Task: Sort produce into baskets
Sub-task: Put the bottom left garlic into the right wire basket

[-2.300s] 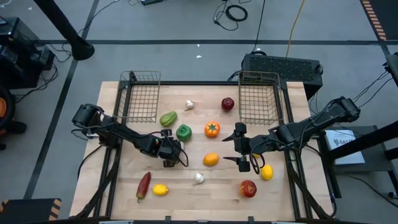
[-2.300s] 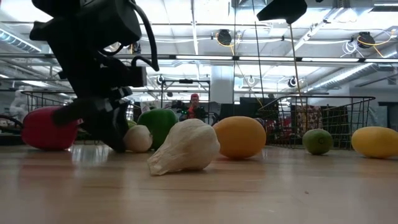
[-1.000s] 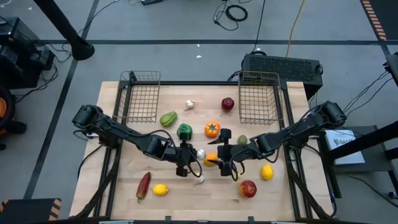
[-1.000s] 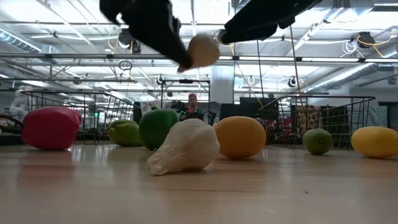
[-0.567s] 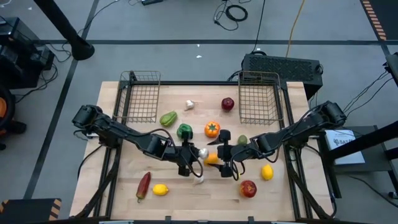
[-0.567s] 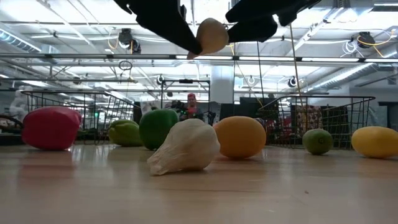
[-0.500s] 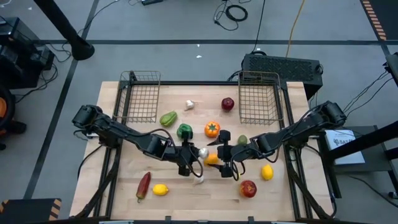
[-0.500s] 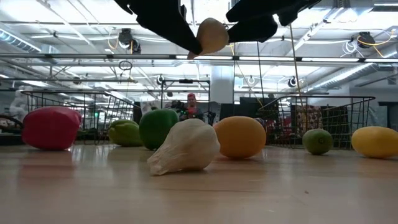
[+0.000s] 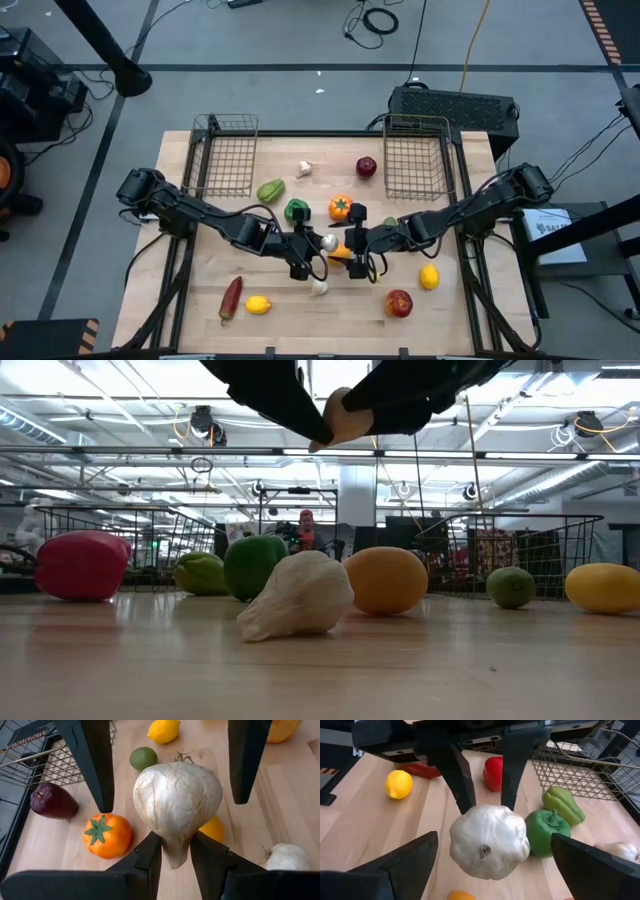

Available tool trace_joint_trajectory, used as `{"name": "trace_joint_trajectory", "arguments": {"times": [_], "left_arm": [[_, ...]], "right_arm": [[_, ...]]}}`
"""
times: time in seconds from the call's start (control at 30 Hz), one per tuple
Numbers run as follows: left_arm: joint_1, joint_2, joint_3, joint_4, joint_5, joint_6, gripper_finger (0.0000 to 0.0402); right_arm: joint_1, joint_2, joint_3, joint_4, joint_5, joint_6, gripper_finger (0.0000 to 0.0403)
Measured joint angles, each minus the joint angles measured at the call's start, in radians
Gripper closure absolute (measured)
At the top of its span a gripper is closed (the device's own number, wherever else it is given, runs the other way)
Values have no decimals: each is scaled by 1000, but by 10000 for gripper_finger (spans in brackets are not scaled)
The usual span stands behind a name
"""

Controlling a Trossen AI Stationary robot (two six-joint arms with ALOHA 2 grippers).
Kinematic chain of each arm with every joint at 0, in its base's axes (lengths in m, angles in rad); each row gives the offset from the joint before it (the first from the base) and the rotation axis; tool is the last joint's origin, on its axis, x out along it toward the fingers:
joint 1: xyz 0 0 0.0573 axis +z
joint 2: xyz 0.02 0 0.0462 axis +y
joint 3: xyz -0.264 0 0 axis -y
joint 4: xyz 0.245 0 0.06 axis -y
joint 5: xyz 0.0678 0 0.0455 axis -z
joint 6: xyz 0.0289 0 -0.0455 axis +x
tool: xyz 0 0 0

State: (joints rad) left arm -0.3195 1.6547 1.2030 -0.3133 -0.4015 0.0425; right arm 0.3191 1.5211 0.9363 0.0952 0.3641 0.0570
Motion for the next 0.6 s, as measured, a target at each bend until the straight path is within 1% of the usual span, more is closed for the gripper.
{"name": "trace_joint_trajectory", "arguments": {"times": [0.37, 0.47, 0.6], "left_arm": [[6, 0, 0, 10, 0, -3, 299], [5, 0, 0, 16, 0, -3, 299], [5, 0, 0, 16, 0, -4, 299]], "right_arm": [[0, 0, 0, 1, 0, -16, 30], [0, 0, 0, 0, 0, -16, 46], [0, 0, 0, 0, 0, -17, 77]]}}
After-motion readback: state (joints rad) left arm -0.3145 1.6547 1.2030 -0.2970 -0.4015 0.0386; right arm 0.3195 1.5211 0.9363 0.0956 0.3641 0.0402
